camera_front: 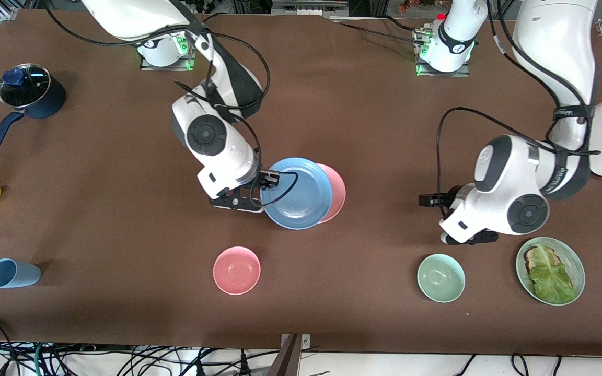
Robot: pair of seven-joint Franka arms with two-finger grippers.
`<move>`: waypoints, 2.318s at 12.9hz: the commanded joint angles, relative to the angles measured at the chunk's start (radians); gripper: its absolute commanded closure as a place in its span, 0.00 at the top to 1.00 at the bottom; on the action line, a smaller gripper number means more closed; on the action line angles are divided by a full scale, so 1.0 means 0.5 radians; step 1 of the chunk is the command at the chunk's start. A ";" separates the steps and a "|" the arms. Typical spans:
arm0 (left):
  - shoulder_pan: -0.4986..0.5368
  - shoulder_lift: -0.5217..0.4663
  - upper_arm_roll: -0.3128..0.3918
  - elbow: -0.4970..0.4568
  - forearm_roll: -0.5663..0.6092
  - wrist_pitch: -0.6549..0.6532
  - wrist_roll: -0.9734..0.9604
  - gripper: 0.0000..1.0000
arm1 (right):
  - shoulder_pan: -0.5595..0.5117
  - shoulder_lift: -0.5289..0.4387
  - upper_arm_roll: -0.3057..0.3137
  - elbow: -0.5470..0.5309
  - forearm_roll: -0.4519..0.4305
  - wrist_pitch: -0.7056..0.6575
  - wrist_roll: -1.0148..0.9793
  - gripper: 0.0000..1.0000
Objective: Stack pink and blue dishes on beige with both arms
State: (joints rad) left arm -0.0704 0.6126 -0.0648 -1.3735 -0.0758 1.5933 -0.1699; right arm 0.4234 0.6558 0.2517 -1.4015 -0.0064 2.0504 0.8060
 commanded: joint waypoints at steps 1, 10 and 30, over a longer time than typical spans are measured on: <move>0.257 -0.130 -0.033 -0.088 0.090 -0.118 0.363 1.00 | 0.055 0.014 -0.009 -0.065 -0.024 0.062 0.152 0.00; 0.353 -0.427 -0.033 -0.066 0.191 -0.337 0.582 1.00 | 0.169 0.136 -0.022 -0.173 -0.036 0.305 0.308 0.00; 0.076 -1.213 0.163 -0.395 0.241 -0.278 0.592 1.00 | 0.126 0.026 -0.086 -0.154 -0.147 0.342 0.272 1.00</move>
State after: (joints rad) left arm -0.0141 0.0294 -0.0067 -1.5362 0.0122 1.4329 0.1077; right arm 0.4971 0.7224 0.2272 -1.4648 -0.0640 2.2306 0.9393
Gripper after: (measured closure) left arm 0.000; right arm 0.348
